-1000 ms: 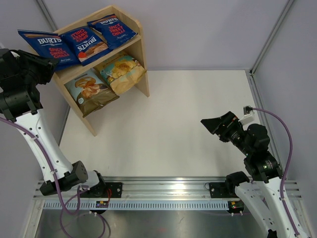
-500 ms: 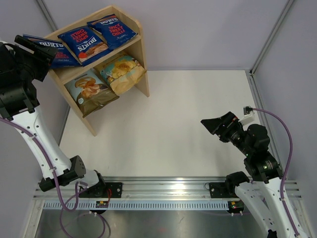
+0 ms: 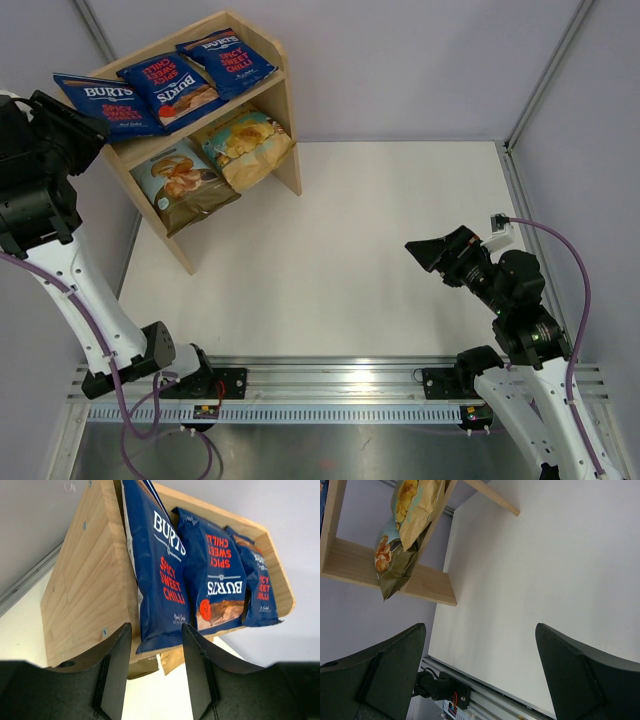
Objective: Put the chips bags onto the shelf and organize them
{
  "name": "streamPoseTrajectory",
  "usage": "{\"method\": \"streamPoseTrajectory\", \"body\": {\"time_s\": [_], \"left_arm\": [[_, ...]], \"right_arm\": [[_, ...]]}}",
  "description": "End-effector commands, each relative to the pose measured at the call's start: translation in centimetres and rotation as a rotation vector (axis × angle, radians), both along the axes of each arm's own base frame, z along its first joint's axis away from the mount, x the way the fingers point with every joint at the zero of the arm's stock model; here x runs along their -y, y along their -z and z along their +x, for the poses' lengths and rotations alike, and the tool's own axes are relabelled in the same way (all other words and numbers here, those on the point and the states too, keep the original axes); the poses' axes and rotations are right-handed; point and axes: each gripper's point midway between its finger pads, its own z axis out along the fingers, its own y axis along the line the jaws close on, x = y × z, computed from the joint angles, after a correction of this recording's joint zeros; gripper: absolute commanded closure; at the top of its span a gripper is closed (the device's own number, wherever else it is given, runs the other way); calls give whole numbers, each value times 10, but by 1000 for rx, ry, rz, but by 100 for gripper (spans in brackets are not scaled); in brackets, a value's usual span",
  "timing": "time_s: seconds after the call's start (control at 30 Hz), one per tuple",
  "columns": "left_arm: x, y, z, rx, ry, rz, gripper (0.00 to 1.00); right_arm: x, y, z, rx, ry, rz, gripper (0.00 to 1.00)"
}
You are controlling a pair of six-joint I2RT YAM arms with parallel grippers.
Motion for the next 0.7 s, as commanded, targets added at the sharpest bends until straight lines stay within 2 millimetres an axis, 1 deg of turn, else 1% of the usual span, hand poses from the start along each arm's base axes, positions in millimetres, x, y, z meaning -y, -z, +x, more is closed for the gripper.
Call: {"method": "streamPoseTrajectory", "body": {"time_s": [0.0, 0.03, 0.1, 0.13, 0.2, 0.23, 0.33, 0.37, 0.43, 0.47, 0.57, 0.67], "left_arm": [[0, -6, -9, -10, -17, 91, 54], [-2, -7, -13, -8, -28, 109, 57], [-6, -9, -13, -6, -46, 130, 59], [-8, -12, -11, 3, -46, 140, 62], [-8, -14, -7, 9, -41, 143, 65], [-7, -16, -5, 17, -32, 142, 69], [-8, -13, 6, 11, -12, 142, 74], [-7, -11, 9, 6, -1, 139, 78], [-2, -12, 11, 15, 28, 137, 82], [-1, -9, 14, 8, 36, 134, 84], [1, -11, 14, 20, 45, 132, 86], [1, -3, 21, -2, 60, 114, 87]], "right_arm": [[2, -6, 1, 23, 5, -18, 1], [2, -6, 2, 26, 4, -20, 1], [2, -4, 2, 23, 4, -21, 1], [2, -4, 3, 23, 4, -21, 1], [0, -1, 4, 15, -1, -12, 1], [-1, -2, 4, 20, -4, -9, 1], [-2, 2, 5, 10, -10, -8, 1], [-2, 3, 6, 11, -6, -11, 1], [-1, 4, 7, 12, -2, -15, 1], [-1, 4, 8, 13, 0, -15, 1], [-4, 4, 9, 9, -8, -1, 1], [-5, 6, 11, 8, -10, 8, 1]]}}
